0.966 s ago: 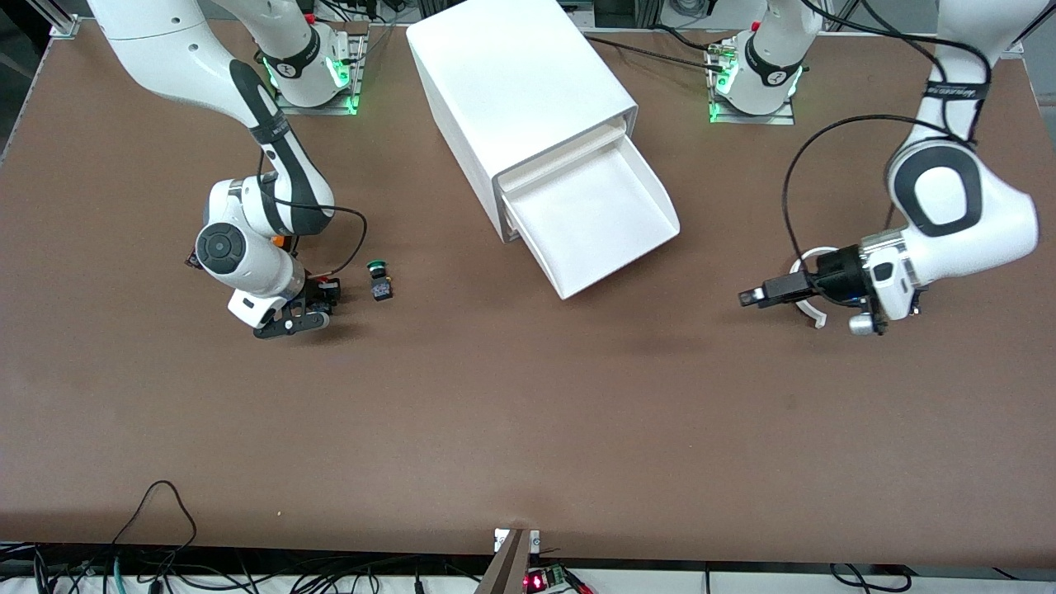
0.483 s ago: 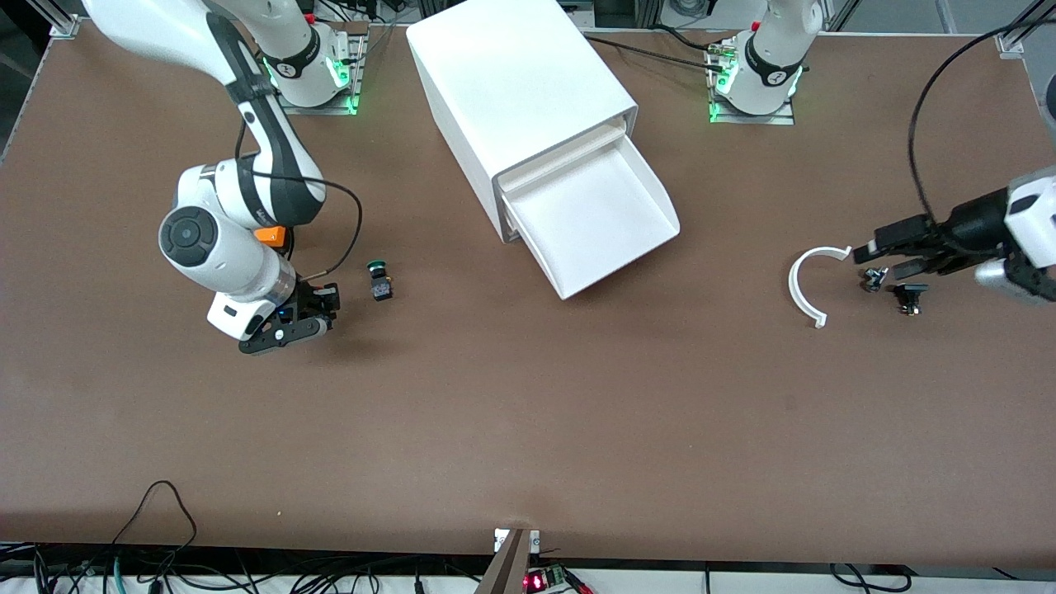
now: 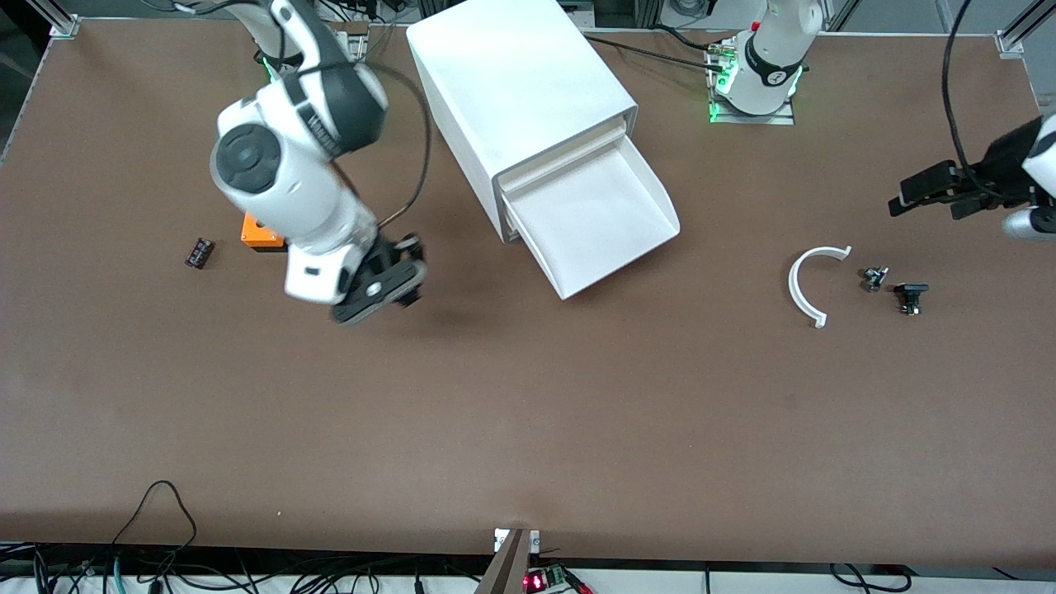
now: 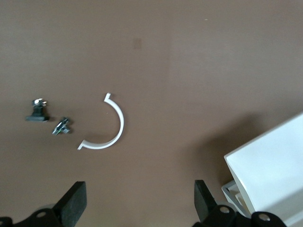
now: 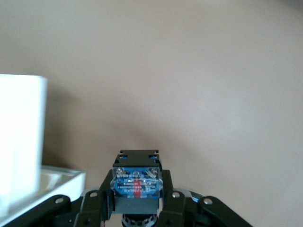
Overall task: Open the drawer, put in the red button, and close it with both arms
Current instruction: 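Carry the red button with the right gripper over the open drawer, then lower the red button into the drawer and open the right gripper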
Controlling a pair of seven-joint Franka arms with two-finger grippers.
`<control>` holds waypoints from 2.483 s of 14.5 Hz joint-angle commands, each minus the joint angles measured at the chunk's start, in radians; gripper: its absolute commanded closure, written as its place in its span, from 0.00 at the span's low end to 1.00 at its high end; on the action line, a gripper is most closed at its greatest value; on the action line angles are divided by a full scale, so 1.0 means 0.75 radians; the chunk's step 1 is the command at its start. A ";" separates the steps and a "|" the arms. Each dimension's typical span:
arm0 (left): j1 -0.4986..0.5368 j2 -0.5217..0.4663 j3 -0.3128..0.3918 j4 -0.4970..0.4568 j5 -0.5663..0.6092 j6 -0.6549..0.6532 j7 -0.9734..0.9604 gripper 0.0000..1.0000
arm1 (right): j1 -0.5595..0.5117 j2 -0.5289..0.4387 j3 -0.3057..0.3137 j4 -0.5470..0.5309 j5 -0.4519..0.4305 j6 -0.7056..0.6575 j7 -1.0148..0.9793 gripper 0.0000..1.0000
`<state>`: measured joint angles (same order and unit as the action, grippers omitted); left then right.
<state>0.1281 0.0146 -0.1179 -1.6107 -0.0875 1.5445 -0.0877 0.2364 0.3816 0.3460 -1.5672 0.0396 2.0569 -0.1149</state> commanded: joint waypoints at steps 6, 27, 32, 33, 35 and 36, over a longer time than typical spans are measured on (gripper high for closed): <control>-0.050 0.019 0.000 0.035 0.147 -0.002 -0.149 0.00 | 0.151 0.176 0.207 0.285 -0.114 -0.014 -0.356 0.75; -0.048 0.034 0.039 0.143 0.155 -0.002 -0.256 0.00 | 0.609 0.467 0.107 0.412 -0.468 -0.096 -0.861 0.74; -0.046 0.034 0.047 0.143 0.149 -0.002 -0.088 0.00 | 0.621 0.514 0.097 0.427 -0.468 -0.035 -0.859 0.74; -0.046 0.034 0.047 0.143 0.141 0.000 -0.086 0.00 | 0.632 0.528 0.089 0.425 -0.470 -0.037 -0.857 0.74; -0.046 0.038 0.049 0.141 0.141 -0.002 -0.088 0.00 | 0.644 0.524 0.089 0.425 -0.476 -0.047 -0.839 0.11; -0.046 0.038 0.049 0.141 0.141 -0.002 -0.086 0.00 | 0.644 0.518 0.089 0.429 -0.476 -0.051 -0.813 0.00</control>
<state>0.0980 0.0257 -0.0877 -1.5352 0.0116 1.5653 -0.1795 0.6984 0.7569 0.4213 -1.2873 -0.3001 2.0332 -0.7441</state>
